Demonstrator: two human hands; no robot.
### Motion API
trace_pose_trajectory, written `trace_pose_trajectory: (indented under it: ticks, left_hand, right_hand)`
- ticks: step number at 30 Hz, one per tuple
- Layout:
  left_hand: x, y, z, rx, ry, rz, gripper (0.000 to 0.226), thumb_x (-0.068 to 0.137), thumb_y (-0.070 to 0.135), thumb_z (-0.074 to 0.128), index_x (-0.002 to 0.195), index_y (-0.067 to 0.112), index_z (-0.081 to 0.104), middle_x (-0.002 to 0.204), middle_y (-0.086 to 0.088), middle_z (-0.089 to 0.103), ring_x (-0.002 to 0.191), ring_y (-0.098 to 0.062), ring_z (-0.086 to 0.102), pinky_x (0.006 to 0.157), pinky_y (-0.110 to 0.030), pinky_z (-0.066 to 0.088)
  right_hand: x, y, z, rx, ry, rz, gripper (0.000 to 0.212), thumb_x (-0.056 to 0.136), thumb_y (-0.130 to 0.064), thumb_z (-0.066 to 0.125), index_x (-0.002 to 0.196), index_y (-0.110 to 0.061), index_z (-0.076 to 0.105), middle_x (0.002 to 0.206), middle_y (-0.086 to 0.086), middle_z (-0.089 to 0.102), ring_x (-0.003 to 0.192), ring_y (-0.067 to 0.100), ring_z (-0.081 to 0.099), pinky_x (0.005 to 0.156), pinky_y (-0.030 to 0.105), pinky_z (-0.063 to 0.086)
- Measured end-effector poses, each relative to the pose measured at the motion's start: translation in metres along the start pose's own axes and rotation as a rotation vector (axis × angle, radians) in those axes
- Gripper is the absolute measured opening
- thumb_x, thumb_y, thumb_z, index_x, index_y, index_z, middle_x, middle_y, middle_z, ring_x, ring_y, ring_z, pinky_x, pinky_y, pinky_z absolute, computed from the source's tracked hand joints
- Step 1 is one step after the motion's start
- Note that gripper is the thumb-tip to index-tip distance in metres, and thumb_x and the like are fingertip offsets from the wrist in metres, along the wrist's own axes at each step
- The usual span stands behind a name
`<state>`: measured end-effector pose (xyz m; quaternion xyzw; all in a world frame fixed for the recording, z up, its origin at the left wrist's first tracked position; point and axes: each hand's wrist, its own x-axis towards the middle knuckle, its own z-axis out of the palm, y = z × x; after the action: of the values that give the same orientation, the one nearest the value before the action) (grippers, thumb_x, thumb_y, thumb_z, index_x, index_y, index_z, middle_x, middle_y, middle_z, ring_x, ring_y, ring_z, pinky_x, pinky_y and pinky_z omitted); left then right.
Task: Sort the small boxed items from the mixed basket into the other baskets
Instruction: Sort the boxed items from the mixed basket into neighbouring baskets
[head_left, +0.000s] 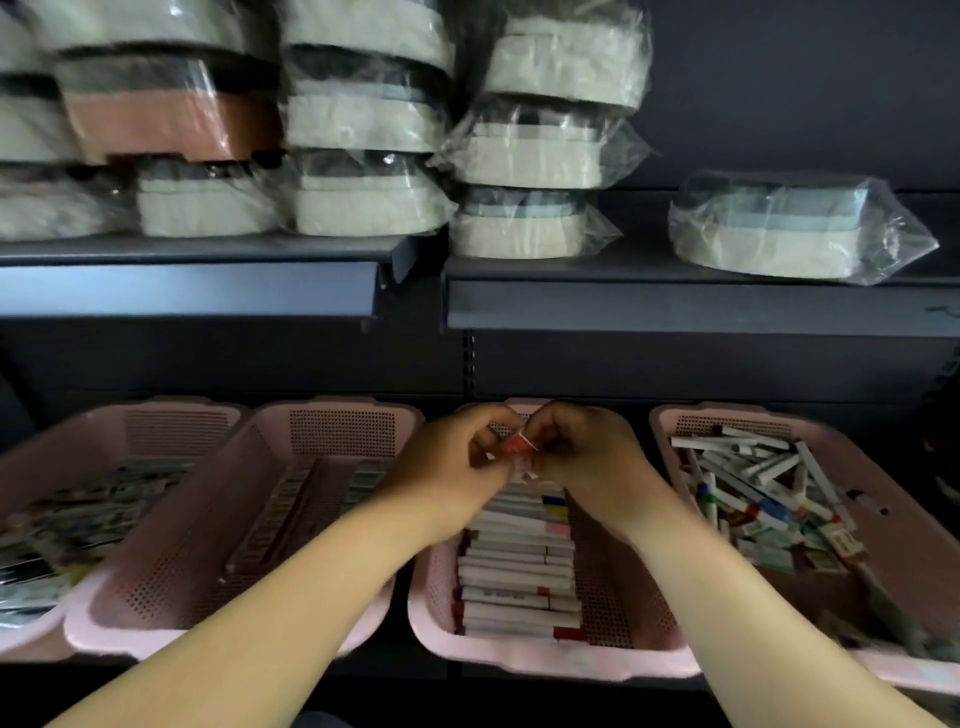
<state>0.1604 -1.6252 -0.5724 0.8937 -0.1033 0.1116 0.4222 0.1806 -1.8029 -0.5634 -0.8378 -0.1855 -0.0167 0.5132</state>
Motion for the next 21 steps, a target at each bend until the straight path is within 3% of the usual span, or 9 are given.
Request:
trace_pose_trajectory:
  ticks: [3, 5, 8, 10, 12, 14, 16, 18, 21]
  left_hand:
    - [-0.001, -0.009, -0.020, -0.087, 0.061, -0.045, 0.015, 0.090, 0.030, 0.079, 0.086, 0.038, 0.068, 0.085, 0.014, 0.072, 0.084, -0.008, 0.068, 0.078, -0.027, 0.051]
    - [-0.005, -0.018, -0.036, -0.061, 0.094, -0.077, 0.014, 0.088, 0.029, 0.081, 0.083, 0.035, 0.070, 0.080, 0.014, 0.072, 0.082, -0.007, 0.069, 0.080, -0.031, 0.054]
    - [-0.015, -0.035, -0.061, -0.016, 0.161, -0.057, 0.022, 0.082, 0.032, 0.085, 0.088, 0.047, 0.070, 0.087, 0.020, 0.073, 0.084, -0.002, 0.069, 0.081, -0.037, 0.060]
    - [-0.025, -0.045, -0.076, 0.088, 0.230, -0.012, 0.027, 0.081, 0.030, 0.087, 0.081, 0.049, 0.067, 0.084, 0.027, 0.069, 0.082, 0.008, 0.065, 0.073, -0.025, 0.056]
    - [-0.036, -0.049, -0.091, 0.297, 0.325, 0.122, 0.031, 0.078, 0.023, 0.088, 0.078, 0.043, 0.065, 0.077, 0.026, 0.063, 0.083, 0.017, 0.056, 0.070, -0.002, 0.040]
    - [-0.044, -0.054, -0.103, 0.497, 0.406, 0.309, 0.024, 0.073, 0.015, 0.089, 0.082, 0.027, 0.069, 0.084, 0.018, 0.063, 0.086, 0.007, 0.051, 0.075, -0.003, 0.035]
    - [-0.050, -0.065, -0.108, 0.616, 0.438, 0.424, 0.021, 0.071, 0.016, 0.086, 0.085, 0.018, 0.070, 0.089, 0.005, 0.066, 0.090, -0.007, 0.051, 0.077, -0.016, 0.038]
    - [-0.054, -0.077, -0.111, 0.636, 0.460, 0.417, 0.027, 0.072, 0.019, 0.082, 0.095, 0.016, 0.069, 0.095, 0.000, 0.067, 0.096, -0.016, 0.053, 0.082, -0.027, 0.044]
    - [-0.062, -0.092, -0.117, 0.547, 0.431, 0.319, 0.056, 0.072, 0.018, 0.086, 0.124, 0.017, 0.063, 0.115, -0.003, 0.066, 0.107, -0.016, 0.054, 0.090, -0.019, 0.041]
  right_hand:
    - [0.005, -0.014, 0.019, -0.054, 0.003, -0.074, 0.014, 0.083, -0.013, 0.077, 0.087, -0.023, 0.069, 0.082, -0.010, 0.070, 0.079, 0.000, 0.064, 0.069, 0.012, 0.047]
    - [0.011, -0.021, 0.035, -0.061, -0.026, -0.108, 0.020, 0.083, -0.011, 0.077, 0.087, -0.028, 0.066, 0.084, -0.012, 0.069, 0.081, -0.001, 0.064, 0.070, 0.015, 0.050]
    - [0.024, -0.027, 0.055, 0.030, -0.081, -0.062, 0.023, 0.081, -0.012, 0.079, 0.094, -0.026, 0.066, 0.091, -0.005, 0.071, 0.085, 0.008, 0.068, 0.078, 0.031, 0.056]
    - [0.033, -0.031, 0.068, 0.073, -0.109, -0.023, 0.021, 0.082, -0.012, 0.078, 0.092, -0.026, 0.066, 0.090, -0.005, 0.071, 0.084, 0.011, 0.069, 0.077, 0.033, 0.056]
    - [0.039, -0.036, 0.082, 0.169, -0.143, 0.064, 0.014, 0.086, -0.016, 0.076, 0.093, -0.022, 0.066, 0.090, 0.000, 0.072, 0.082, 0.016, 0.070, 0.076, 0.037, 0.057]
    - [0.041, -0.044, 0.098, 0.337, -0.221, 0.168, 0.017, 0.091, -0.020, 0.071, 0.101, -0.008, 0.065, 0.090, 0.011, 0.072, 0.079, 0.022, 0.069, 0.073, 0.039, 0.058]
    - [0.042, -0.056, 0.115, 0.462, -0.309, 0.198, 0.020, 0.094, -0.020, 0.067, 0.104, -0.002, 0.064, 0.086, 0.014, 0.071, 0.076, 0.025, 0.068, 0.073, 0.039, 0.058]
    - [0.043, -0.067, 0.129, 0.516, -0.357, 0.186, 0.013, 0.095, -0.015, 0.066, 0.101, -0.004, 0.064, 0.082, 0.015, 0.069, 0.079, 0.028, 0.067, 0.080, 0.045, 0.058]
    - [0.048, -0.077, 0.146, 0.498, -0.388, 0.148, 0.018, 0.091, -0.005, 0.068, 0.107, 0.002, 0.064, 0.093, 0.018, 0.072, 0.087, 0.031, 0.071, 0.085, 0.047, 0.060]
